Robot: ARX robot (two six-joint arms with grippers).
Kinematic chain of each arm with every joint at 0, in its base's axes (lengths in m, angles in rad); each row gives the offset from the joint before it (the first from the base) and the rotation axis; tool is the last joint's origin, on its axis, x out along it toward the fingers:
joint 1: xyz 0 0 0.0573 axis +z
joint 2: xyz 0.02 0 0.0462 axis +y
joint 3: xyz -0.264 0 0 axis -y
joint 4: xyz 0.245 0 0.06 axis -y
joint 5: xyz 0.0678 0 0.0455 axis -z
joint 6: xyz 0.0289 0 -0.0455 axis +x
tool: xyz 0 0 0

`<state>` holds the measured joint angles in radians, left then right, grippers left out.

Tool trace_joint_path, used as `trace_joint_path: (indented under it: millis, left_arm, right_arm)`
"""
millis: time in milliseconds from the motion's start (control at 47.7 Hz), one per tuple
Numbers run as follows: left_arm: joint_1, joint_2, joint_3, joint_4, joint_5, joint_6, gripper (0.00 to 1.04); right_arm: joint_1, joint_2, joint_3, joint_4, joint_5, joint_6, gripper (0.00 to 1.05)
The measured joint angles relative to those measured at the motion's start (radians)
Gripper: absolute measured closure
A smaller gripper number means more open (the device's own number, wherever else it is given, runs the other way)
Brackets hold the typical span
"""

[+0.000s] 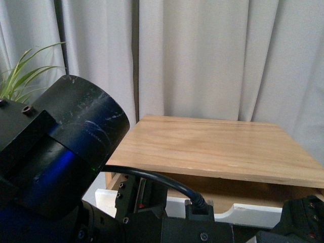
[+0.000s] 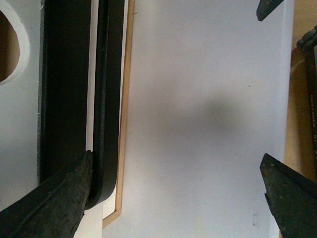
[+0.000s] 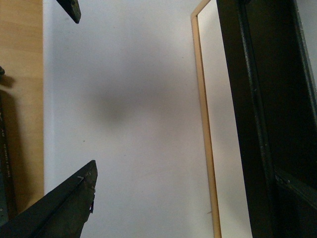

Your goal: Pull drawer

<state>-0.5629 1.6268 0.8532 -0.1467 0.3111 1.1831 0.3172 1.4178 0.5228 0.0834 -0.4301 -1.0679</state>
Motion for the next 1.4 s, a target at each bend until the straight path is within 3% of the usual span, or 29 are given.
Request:
trace_joint_path:
  millis: [293, 587, 733, 943, 1110, 1215, 1404]
  left_arm:
    - [-0.006, -0.04, -0.04, -0.01, 0.011, 0.018, 0.06]
    - [-0.031, -0.124, -0.171, 0.205, 0.032, -0.04, 0.06]
    - [-0.06, -0.258, -0.267, 0.332, 0.051, -0.117, 0.06]
    - [-0.024, -0.483, -0.418, 0.542, -0.006, -0.277, 0.06]
    - [0.072, -0.652, -0.531, 0.617, -0.06, -0.406, 0.06]
    - [0.201, -0.829, -0.617, 0.577, -0.1, -0.527, 0.06]
    - [0.45, -1.232, -0.702, 0.304, -0.119, -0.844, 0.06]
  right_arm:
    - [0.003, -0.05, -0.022, -0.05, -0.023, -0.027, 0.09]
    - [-0.014, -0.144, -0.077, 0.015, -0.089, 0.031, 0.09]
    - [-0.063, -0.281, -0.124, 0.057, -0.131, 0.09, 0.09]
    - [-0.198, -0.484, -0.187, 0.118, -0.14, 0.184, 0.09]
    - [-0.306, -0.585, -0.239, 0.171, -0.14, 0.252, 0.09]
    - [-0.451, -0.702, -0.282, 0.184, -0.172, 0.327, 0.09]
    - [-0.808, -0.972, -0.321, 0.057, -0.394, 0.5, 0.09]
